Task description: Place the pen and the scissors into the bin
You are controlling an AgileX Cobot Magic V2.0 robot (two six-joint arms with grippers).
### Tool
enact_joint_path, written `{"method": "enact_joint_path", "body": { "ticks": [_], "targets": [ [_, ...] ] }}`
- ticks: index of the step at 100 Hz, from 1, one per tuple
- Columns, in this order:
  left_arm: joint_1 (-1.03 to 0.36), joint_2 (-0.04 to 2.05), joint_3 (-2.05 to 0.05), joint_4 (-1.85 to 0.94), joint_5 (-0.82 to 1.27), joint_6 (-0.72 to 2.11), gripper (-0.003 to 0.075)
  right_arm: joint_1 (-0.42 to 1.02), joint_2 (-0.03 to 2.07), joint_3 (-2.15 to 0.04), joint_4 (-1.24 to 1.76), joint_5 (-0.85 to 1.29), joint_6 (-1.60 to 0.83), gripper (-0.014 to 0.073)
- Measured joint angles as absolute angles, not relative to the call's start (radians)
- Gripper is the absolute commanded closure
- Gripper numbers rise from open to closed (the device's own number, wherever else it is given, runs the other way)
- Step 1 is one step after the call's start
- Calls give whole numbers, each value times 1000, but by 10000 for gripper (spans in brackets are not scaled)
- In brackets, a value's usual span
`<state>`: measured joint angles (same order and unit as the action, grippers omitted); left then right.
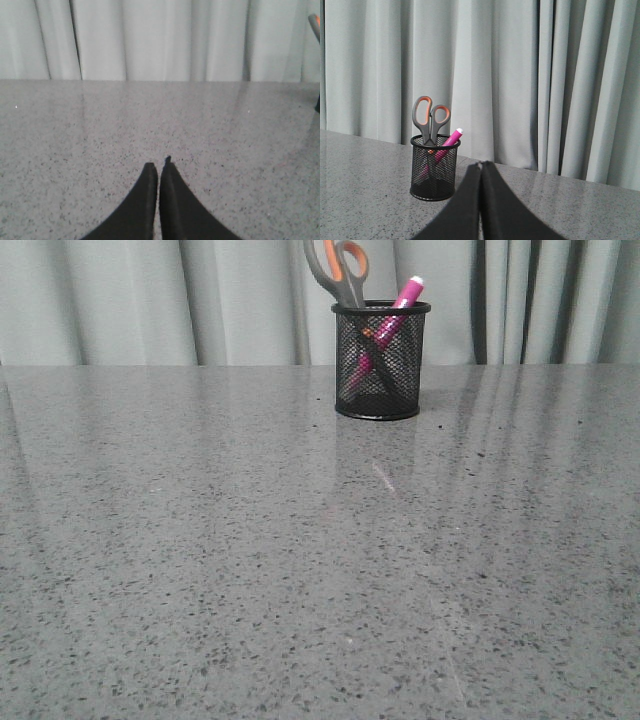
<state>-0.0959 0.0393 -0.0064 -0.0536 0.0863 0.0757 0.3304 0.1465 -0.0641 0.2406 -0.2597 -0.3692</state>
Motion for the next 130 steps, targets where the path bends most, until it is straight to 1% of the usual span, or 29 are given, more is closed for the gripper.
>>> {"method": "enact_joint_path", "body": {
  "ticks": [16,130],
  "targets": [
    [-96,-3,2,-48,66,65,739,330,147,-64,241,-260,-369,669],
    [-96,-3,2,-72,60,57,739,321,147,-49,213,-258,-369,669]
  ]
}}
